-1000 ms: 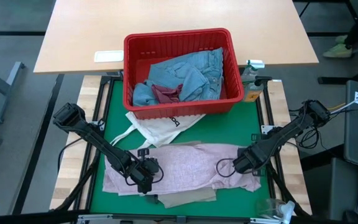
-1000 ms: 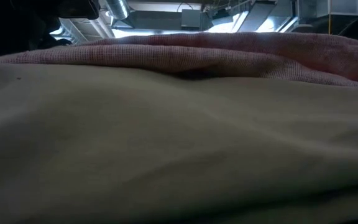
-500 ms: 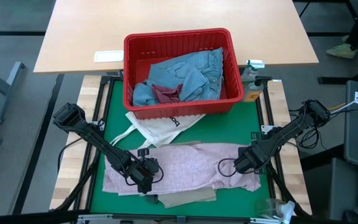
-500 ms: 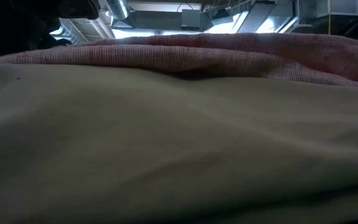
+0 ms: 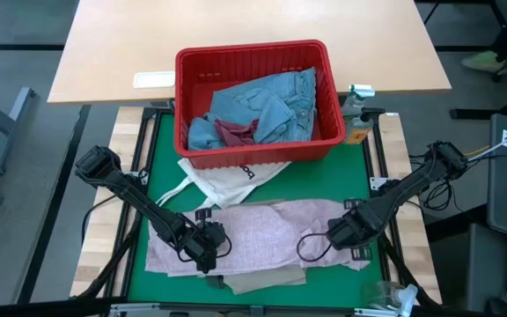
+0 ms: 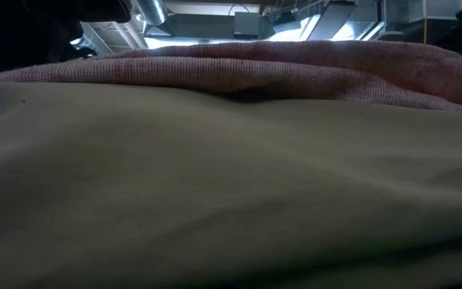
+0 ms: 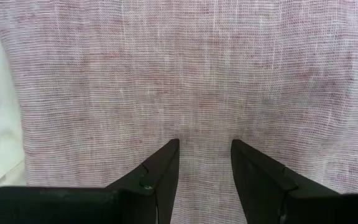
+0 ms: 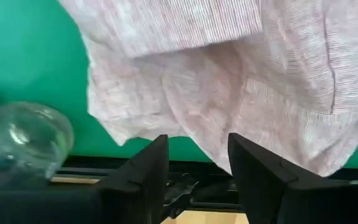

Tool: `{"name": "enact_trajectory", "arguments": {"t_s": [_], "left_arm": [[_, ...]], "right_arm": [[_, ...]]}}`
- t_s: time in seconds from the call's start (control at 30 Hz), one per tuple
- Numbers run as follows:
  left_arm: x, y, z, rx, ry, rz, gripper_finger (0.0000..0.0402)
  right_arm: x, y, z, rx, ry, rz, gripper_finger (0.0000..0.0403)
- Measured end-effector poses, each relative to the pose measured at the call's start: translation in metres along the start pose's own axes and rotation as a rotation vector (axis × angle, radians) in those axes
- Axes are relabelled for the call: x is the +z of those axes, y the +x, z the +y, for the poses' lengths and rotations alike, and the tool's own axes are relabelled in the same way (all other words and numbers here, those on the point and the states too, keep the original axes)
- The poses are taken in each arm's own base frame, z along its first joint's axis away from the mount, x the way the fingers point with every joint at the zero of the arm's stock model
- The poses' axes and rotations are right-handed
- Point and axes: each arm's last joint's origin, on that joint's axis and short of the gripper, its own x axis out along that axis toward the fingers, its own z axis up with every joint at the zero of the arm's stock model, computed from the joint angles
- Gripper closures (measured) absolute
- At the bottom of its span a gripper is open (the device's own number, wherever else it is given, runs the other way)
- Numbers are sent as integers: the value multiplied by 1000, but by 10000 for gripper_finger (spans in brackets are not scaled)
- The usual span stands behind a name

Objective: Fold laundry
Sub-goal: Fold the pink shirt

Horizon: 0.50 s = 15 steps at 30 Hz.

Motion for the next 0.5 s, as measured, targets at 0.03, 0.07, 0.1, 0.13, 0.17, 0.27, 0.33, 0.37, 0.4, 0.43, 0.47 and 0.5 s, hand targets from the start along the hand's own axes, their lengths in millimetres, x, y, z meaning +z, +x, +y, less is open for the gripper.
{"name": "enact_trajectory", "arguments": {"t_s": [0.03, 0.07, 0.1, 0.13, 0.17, 0.27, 0.33, 0.37, 0.4, 0.43, 0.47, 0.5], "left_arm": [[0, 0, 0, 0, 0, 0, 262], [0, 0, 0, 0, 0, 0, 262], [0, 0, 0, 0, 0, 0, 262], [0, 0, 0, 0, 0, 0, 262], [0, 0, 0, 0, 0, 0, 262], [0, 0, 0, 0, 0, 0, 262], [0, 0, 0, 0, 0, 0, 262], [0, 0, 0, 0, 0, 0, 262], [0, 0, 0, 0, 0, 0, 262], [0, 0, 0, 0, 0, 0, 262], [0, 0, 0, 0, 0, 0, 262], [0, 0, 0, 1, 0, 0, 262]], "right_arm": [[0, -3, 1, 2, 10, -3, 236], [0, -6, 1, 3, 35, -4, 236], [0, -10, 2, 6, 71, -8, 236], [0, -12, 3, 10, 117, -13, 236], [0, -14, 4, 13, 175, -18, 236], [0, -15, 5, 15, 331, -24, 236], [-3, -14, 9, -2, 352, -35, 236], [-5, -13, 12, -18, 339, -48, 236], [-6, -12, 15, -43, 318, -76, 236], [-9, -11, 20, -67, 291, -112, 236], [-11, -10, 25, -89, 264, -158, 236], [-12, -9, 30, -107, 241, -206, 236]]}}
